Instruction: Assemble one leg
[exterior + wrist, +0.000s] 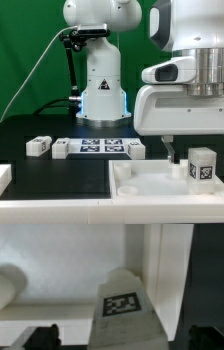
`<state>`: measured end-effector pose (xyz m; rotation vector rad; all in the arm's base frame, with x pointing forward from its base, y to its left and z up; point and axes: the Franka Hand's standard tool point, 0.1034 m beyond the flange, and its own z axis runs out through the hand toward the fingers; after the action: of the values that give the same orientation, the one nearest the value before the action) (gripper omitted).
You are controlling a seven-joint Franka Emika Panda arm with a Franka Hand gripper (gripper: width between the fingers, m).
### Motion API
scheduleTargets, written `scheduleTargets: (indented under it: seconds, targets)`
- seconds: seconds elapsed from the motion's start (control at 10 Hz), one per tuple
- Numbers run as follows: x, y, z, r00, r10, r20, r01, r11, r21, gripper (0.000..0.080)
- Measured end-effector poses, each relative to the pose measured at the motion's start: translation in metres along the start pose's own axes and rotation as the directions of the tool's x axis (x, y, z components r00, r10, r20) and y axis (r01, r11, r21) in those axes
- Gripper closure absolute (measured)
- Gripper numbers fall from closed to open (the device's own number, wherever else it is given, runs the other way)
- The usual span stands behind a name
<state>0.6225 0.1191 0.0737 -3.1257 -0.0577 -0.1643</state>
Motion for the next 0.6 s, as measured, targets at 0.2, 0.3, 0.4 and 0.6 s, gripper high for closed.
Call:
scheduleTargets:
  seconds: [0.2, 0.3, 0.4, 0.6]
  targets:
    - [0.0001, 0.0002, -0.0004, 1.0, 0.001, -0.001, -0.001, 1.0, 0.0, 0.0261]
    - [0.0001, 0.0003, -0.0003, 1.0, 0.001, -0.001, -0.001, 1.0, 0.0, 0.0261]
    - [0.0001, 0.0003, -0.0003, 1.0, 0.006, -0.001, -0.006, 1.0, 0.001, 0.0463]
    - [0.0001, 0.0004, -0.0003, 0.999, 0.043, -0.001, -0.043, 0.999, 0.001, 0.0508]
